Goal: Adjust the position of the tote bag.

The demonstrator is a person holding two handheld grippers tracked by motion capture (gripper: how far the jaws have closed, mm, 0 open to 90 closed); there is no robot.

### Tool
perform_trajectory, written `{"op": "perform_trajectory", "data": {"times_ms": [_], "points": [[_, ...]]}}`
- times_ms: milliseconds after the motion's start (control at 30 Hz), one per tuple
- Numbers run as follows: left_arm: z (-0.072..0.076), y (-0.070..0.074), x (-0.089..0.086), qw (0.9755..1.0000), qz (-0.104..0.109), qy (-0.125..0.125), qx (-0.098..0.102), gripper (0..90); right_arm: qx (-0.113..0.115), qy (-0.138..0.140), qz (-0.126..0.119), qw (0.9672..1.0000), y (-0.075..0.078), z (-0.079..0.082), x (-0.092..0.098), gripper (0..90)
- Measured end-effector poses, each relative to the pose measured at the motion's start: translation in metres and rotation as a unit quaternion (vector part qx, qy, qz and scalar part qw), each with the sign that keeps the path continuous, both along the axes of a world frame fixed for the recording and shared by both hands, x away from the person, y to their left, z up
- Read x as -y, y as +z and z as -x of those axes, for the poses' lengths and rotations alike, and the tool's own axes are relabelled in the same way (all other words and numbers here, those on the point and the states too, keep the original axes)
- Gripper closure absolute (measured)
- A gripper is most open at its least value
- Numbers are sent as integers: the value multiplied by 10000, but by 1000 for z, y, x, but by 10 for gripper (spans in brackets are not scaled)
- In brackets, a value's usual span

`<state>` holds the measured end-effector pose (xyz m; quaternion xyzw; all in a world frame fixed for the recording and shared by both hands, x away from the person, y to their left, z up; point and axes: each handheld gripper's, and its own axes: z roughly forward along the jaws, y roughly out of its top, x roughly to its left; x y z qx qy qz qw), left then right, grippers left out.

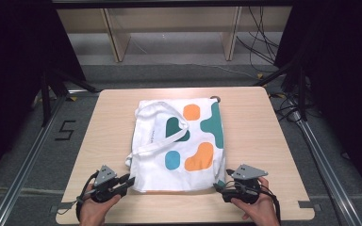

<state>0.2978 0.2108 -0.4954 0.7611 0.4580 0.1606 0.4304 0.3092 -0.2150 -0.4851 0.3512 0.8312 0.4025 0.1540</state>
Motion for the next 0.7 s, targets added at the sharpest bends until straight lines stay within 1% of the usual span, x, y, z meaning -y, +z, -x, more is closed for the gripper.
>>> {"op": "perform_trajectory", "data": {"times_ms": [33,67,100,133,167,200,233,267,300,333,367,400,433,467,500,533,567,600,633,667,700], "points": [[1,0,2,10000,-7,-90,-8,740,28,31,-10,10000,0,0,-4,380],[2,-1,4,9999,8,-125,9,748,123,159,33,9998,0,0,-7,421],[2,0,5,9997,-121,-189,15,752,122,214,44,9997,0,-1,-14,452],[2,0,6,9996,-165,-203,47,755,214,268,234,9991,0,-1,-16,491],[2,0,6,9996,-165,-203,47,757,214,268,234,9991,0,-1,-16,491],[2,0,6,9997,-150,-206,50,759,127,203,296,9993,-1,-4,-18,543],[2,0,6,9997,-150,-206,50,760,141,178,262,9994,-3,-6,-18,577],[3,0,6,9997,-175,-197,14,761,128,188,294,9993,-3,-7,-19,636],[3,-1,7,9997,-108,-230,54,761,128,188,294,9993,-3,-7,-19,636],[4,1,7,9991,-245,-347,26,765,20,337,272,9991,-4,-9,-19,742],[4,1,7,9991,-245,-347,26,765,20,337,272,9991,-4,-9,-19,742],[5,2,8,9984,-338,-447,96,766,99,420,462,9980,-6,-10,-19,817],[5,2,8,9984,-338,-447,96,767,99,420,462,9980,-6,-10,-19,817],[6,2,10,9985,-315,-455,29,767,79,483,518,9975,-7,-12,-18,841],[6,1,11,9988,-209,-430,50,767,103,514,496,9974,-8,-15,-17,861],[7,2,13,9988,-193,-458,24,768,79,543,505,9972,-7,-17,-15,869],[8,2,16,9986,-134,-513,78,767,23,571,481,9972,-5,-18,-12,877],[9,1,19,9986,-62,-529,62,768,156,549,569,9967,-3,-20,-9,881],[11,1,22,9985,-85,-543,32,769,198,541,613,9965,-2,-21,-7,883],[12,0,29,9974,-235,-673,73,769,225,527,644,9963,-1,-23,-5,885],[13,-1,34,9968,-310,-724,111,769,252,441,669,9965,0,-26,1,885]]}}
